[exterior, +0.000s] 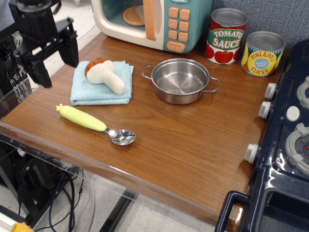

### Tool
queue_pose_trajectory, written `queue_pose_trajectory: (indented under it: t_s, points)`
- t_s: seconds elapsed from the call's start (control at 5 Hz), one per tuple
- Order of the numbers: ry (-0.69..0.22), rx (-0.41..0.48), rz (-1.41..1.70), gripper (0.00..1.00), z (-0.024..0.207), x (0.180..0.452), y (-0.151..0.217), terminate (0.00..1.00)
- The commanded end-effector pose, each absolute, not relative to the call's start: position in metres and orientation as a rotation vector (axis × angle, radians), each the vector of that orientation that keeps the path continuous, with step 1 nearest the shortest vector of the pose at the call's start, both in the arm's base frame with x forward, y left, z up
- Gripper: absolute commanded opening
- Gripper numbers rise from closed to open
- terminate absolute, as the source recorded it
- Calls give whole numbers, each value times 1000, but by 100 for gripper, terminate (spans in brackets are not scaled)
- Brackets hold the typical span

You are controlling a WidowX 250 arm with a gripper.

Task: Move the brown and white item from on top of the blue towel to the right of the silver pot.

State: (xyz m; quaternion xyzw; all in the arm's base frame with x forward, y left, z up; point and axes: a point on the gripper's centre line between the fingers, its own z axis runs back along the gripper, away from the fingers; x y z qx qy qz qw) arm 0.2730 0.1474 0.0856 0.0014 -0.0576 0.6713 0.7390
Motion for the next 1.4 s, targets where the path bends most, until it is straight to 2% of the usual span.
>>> queue_pose_trajectory:
  t_s: [0.0,0.4,0.6,1.0,1.2]
  points:
    - [-81,-29,1377,100,86,306,139,0]
    - [-116,-23,1229,100,75,342,114,0]
    - [-126,-14,1181,100,72,350,108,0]
    - [-88,25,1168,100,52,353,110,0]
    - [-65,60,1153,0,43,357,110,0]
